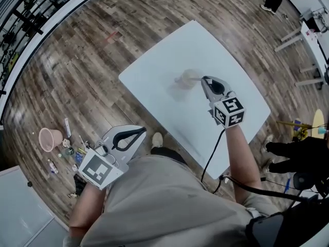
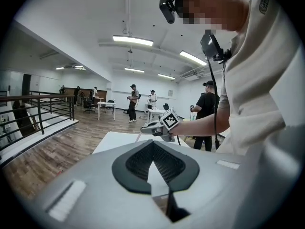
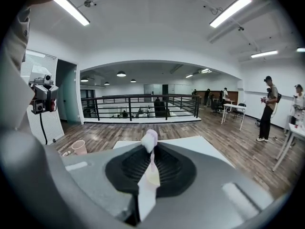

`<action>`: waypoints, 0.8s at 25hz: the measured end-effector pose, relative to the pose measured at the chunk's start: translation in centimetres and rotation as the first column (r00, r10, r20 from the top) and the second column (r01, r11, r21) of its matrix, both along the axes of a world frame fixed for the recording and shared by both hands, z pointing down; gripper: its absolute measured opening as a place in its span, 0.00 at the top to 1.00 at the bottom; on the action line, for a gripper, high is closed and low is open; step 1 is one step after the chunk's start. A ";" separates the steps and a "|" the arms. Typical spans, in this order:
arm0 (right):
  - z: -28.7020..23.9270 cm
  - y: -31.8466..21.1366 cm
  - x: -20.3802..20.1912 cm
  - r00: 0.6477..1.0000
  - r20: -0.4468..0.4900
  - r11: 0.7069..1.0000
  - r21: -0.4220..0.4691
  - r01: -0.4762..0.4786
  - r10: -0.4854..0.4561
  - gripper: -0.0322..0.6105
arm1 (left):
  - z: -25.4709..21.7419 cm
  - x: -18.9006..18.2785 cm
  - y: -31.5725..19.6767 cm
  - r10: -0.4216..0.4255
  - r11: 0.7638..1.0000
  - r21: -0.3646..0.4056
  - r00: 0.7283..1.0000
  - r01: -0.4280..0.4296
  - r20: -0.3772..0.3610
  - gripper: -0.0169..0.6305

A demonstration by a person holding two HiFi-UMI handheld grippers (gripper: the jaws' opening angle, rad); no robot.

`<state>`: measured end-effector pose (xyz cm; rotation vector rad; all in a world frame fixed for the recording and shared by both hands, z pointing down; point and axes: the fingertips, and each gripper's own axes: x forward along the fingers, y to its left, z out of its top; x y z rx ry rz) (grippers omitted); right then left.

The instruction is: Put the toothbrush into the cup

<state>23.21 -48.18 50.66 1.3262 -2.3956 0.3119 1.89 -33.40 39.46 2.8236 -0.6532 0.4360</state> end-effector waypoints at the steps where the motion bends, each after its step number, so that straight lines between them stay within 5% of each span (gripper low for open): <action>1: 0.4 -0.3 0.1 1.000 0.005 1.000 -0.008 -0.001 0.001 0.91 | 0.0 0.1 -0.2 -0.003 1.000 -0.004 1.000 0.003 0.004 0.96; 20: 7.0 -4.1 0.0 0.994 0.108 0.987 -0.158 0.010 0.007 0.91 | 1.5 -0.9 -2.5 -0.061 0.994 -0.085 0.998 0.062 0.017 0.96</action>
